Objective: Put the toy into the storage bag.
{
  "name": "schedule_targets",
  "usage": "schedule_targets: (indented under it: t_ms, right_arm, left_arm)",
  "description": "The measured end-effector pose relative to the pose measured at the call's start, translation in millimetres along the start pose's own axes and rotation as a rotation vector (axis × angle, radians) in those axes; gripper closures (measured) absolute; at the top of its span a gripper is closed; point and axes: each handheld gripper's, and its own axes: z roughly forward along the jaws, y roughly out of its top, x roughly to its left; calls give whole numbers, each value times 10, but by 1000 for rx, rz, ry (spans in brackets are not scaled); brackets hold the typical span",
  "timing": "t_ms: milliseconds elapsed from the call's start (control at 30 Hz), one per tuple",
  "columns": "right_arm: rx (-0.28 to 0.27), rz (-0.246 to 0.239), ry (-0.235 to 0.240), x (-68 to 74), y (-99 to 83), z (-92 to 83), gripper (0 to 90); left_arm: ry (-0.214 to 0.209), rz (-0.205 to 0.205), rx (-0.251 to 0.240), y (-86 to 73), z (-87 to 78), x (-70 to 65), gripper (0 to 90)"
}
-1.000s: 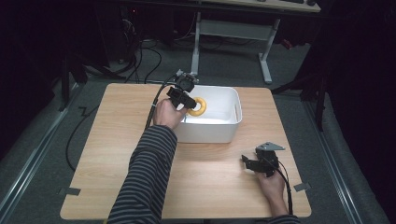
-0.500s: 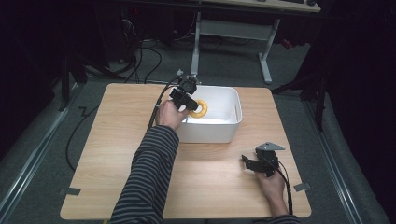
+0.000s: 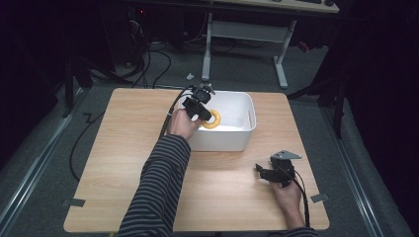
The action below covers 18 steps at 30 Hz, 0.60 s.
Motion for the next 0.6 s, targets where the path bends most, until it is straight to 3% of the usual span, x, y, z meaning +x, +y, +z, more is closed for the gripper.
schedule_targets:
  t_ms: [600]
  right_arm:
    - [0, -1, 0, 0, 0, 0, 299]
  left_arm:
    - [-23, 14, 43, 0, 63, -44, 621]
